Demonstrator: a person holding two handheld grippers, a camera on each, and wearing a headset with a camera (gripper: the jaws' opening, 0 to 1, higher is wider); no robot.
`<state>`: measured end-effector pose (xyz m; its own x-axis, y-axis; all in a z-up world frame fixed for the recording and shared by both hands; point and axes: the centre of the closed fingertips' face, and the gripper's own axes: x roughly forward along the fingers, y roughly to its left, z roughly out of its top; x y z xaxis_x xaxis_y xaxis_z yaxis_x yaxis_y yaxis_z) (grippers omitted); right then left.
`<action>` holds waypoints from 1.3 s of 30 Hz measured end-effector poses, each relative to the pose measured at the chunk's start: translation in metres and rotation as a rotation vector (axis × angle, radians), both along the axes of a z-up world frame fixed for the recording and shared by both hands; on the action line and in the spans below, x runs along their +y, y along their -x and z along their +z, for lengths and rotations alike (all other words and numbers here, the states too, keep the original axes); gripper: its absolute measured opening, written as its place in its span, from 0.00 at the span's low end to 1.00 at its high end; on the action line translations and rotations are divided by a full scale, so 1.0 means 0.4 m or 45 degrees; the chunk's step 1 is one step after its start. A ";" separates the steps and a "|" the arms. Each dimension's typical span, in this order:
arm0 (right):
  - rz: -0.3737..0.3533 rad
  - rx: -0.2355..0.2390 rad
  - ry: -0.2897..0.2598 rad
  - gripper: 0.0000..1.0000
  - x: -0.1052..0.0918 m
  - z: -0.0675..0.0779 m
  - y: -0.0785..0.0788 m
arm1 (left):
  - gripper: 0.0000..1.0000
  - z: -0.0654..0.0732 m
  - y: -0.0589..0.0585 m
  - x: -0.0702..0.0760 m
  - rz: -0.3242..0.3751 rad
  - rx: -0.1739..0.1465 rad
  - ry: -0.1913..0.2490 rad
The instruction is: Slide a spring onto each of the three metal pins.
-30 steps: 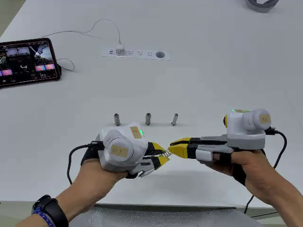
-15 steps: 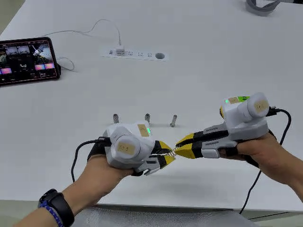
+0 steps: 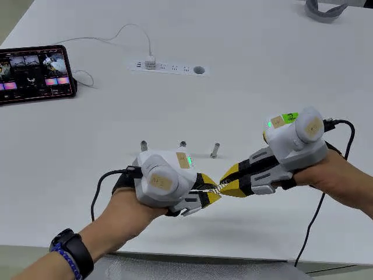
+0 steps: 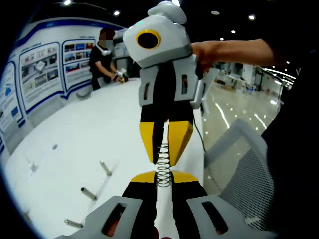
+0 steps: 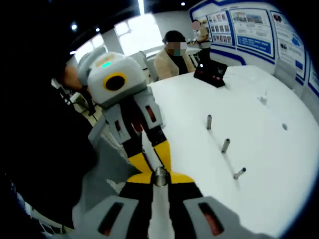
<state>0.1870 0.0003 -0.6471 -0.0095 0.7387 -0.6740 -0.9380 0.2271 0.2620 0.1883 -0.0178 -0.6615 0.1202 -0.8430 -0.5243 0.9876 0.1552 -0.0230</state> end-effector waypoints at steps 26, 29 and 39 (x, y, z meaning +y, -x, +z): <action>-0.030 0.013 0.026 0.12 -0.024 -0.035 -0.006 | 0.12 -0.025 0.006 0.019 0.020 0.026 -0.012; -0.052 0.012 0.025 0.12 -0.035 -0.035 -0.011 | 0.12 -0.035 0.001 0.036 0.049 0.040 -0.016; -0.119 0.020 0.044 0.12 -0.063 -0.048 -0.027 | 0.16 -0.056 -0.016 0.083 0.127 0.071 -0.025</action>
